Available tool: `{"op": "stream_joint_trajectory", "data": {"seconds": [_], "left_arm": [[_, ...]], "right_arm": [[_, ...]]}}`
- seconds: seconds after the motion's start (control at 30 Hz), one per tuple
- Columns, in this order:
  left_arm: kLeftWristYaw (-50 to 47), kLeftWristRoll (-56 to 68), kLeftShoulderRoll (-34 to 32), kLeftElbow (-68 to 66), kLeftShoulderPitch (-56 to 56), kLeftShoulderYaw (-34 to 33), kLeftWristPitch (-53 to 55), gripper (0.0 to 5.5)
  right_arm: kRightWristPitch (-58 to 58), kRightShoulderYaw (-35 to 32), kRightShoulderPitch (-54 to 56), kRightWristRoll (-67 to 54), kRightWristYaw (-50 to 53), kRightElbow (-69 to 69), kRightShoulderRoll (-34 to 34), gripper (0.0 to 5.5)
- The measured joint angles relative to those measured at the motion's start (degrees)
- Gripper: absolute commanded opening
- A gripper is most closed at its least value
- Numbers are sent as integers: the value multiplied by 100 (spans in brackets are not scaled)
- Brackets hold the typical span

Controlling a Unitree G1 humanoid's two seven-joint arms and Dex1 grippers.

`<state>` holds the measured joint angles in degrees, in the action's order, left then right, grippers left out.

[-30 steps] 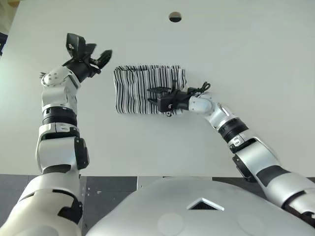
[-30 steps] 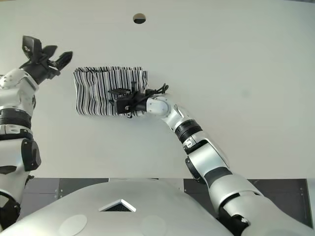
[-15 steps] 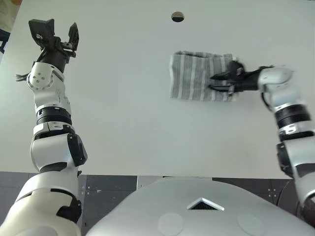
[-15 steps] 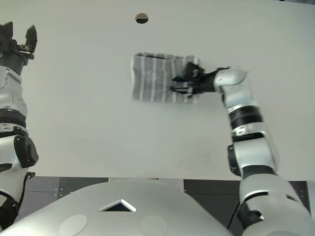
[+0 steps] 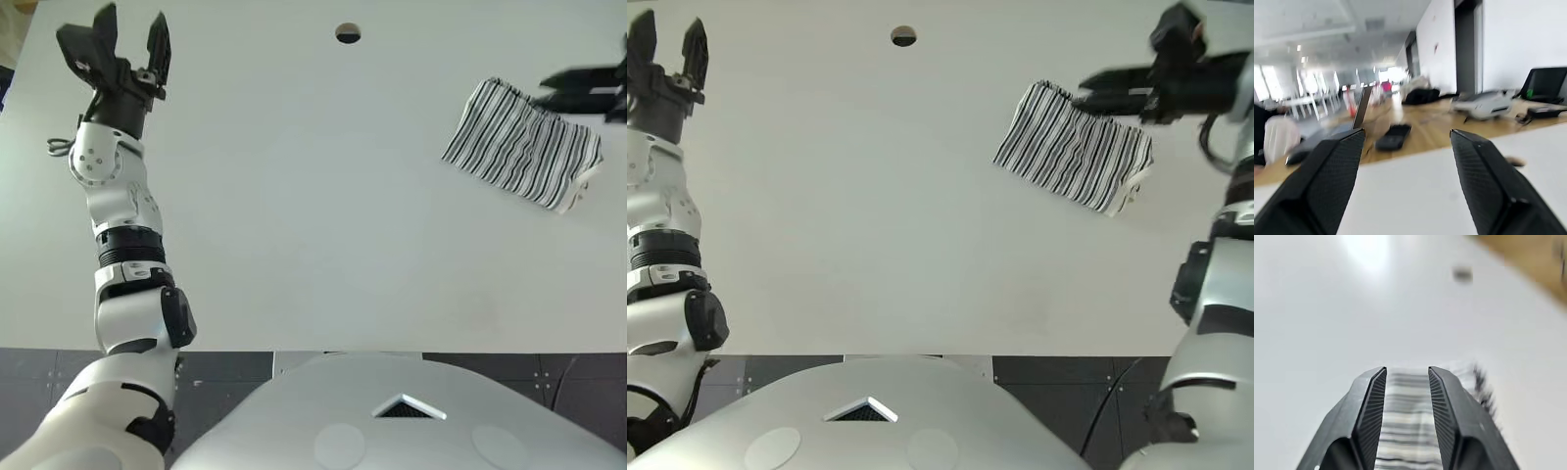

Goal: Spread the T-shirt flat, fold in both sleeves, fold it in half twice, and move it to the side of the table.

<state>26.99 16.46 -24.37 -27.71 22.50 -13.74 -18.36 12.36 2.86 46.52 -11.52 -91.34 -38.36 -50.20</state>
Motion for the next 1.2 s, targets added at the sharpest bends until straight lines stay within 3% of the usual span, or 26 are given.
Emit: {"op": "stream_joint_trajectory", "data": {"seconds": [0.07,0.13,0.27,0.4,0.5,0.73,0.93,1.2], "left_arm": [[-172,24,174,948,-128,69,279,323],[-417,128,415,1680,-168,179,555,323],[-846,620,1053,2064,42,165,900,323],[-1904,62,1451,1797,491,-73,213,323],[-2534,-619,1478,1521,501,-111,-13,323],[-3881,-1833,1497,1211,704,-183,-742,323],[-3238,-1333,1554,1079,765,93,-1486,323],[-3179,-1391,1574,603,797,281,-1868,323]], "right_arm": [[210,-23,-30,-352,-62,892,-231,160],[109,-285,19,-577,358,1186,76,160],[-849,-1001,192,-909,2620,1191,1870,160],[-3101,-1386,-274,-633,5102,1249,3907,160],[-4033,-1273,-713,-235,5919,1293,4570,160],[-4798,-1087,-1221,174,6545,1484,4739,160],[-5022,-966,-1355,367,6802,1501,4677,160],[-5191,-828,-1367,366,6832,1383,4552,160]]}}
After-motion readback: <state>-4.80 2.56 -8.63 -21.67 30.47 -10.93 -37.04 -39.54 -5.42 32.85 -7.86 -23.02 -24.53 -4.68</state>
